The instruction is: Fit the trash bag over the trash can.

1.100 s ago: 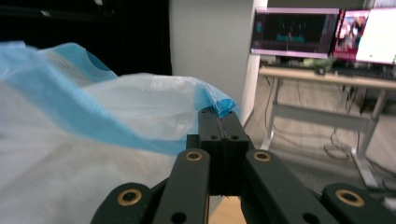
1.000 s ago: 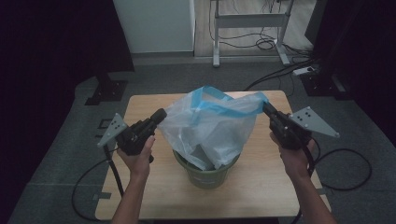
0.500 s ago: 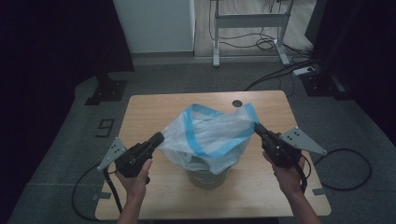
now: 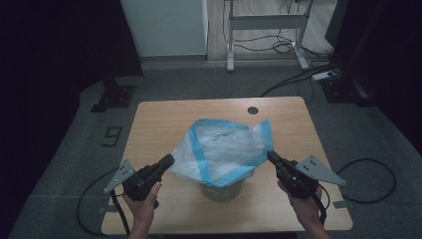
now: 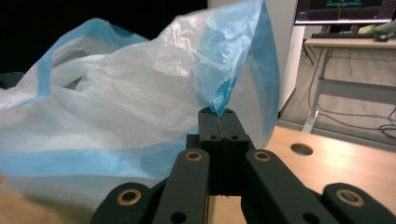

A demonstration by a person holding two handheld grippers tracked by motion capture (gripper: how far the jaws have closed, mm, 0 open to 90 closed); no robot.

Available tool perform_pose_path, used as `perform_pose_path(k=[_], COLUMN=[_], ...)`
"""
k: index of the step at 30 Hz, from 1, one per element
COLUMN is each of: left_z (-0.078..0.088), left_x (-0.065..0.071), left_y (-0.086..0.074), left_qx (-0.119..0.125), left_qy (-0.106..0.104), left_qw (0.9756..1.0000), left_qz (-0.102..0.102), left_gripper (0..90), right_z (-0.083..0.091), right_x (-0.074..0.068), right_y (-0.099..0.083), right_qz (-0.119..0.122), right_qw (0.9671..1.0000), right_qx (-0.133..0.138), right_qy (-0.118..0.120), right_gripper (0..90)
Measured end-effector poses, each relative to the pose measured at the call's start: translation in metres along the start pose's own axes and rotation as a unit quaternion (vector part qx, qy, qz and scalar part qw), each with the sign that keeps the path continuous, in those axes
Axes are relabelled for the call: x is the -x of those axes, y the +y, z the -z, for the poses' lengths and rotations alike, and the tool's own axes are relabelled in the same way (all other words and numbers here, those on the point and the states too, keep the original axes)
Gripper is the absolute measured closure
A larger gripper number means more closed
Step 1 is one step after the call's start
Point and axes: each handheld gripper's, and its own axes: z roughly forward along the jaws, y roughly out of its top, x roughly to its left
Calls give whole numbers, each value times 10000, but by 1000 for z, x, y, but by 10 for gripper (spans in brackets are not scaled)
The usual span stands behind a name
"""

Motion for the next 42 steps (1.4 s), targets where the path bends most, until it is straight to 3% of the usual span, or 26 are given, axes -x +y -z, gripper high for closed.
perform_pose_path(k=[6,10,16,24,34,42], left_z=[3,4,3,-3,-28,-55], left_x=[-4,-4,1,3,-12,-24], left_y=[-7,-8,10,38,67,80], left_qx=[-76,-93,-108,-352,-872,-1300], left_qy=[-54,-145,-88,-73,-264,-606], left_qw=[9999,9998,9999,9987,9947,9892], left_qz=[83,135,-57,-371,-482,-289], left_gripper=[867,841,588,392,326,300], right_z=[13,18,18,15,13,13], right_x=[-1,-6,-7,-7,-4,-3], right_y=[-15,-24,-21,-13,-9,-9], right_qz=[-242,-225,-155,10,118,164], right_qw=[9997,9995,9995,9997,9997,9996], right_qx=[-61,-132,-157,-155,-195,-211], right_qy=[86,183,205,162,95,59], right_gripper=[890,890,890,890,890,890])
